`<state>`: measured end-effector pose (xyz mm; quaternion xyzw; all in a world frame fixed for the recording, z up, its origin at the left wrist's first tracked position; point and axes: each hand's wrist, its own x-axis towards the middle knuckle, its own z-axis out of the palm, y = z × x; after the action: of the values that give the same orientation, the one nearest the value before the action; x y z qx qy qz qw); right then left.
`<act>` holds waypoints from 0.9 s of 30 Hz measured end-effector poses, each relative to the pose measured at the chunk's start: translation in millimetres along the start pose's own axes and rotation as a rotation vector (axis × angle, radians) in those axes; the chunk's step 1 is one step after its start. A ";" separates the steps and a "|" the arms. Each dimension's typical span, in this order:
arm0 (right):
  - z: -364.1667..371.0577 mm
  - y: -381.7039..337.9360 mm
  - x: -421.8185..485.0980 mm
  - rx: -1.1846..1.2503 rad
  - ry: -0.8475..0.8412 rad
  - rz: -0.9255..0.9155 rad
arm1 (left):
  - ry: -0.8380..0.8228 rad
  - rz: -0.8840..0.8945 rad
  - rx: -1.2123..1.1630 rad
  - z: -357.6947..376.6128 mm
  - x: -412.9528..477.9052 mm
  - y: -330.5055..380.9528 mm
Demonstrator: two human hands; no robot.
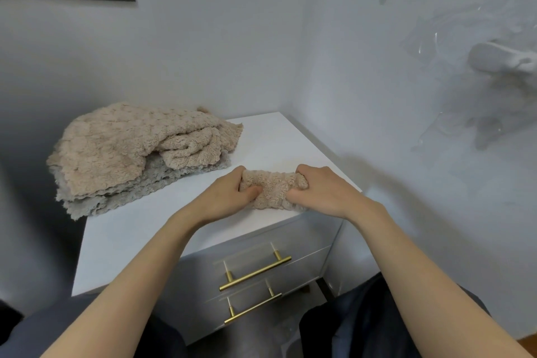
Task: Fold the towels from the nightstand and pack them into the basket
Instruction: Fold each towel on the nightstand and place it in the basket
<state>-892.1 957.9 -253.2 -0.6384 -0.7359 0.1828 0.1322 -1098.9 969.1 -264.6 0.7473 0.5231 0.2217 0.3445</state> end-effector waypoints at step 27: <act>-65.6 71.6 -202.4 0.726 -0.043 0.244 | -0.333 0.170 -0.361 94.1 -50.9 157.2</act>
<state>-769.9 772.9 -217.8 -0.6291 -0.5443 0.4593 0.3117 -953.0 861.1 -208.2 0.7414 0.3464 0.2135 0.5337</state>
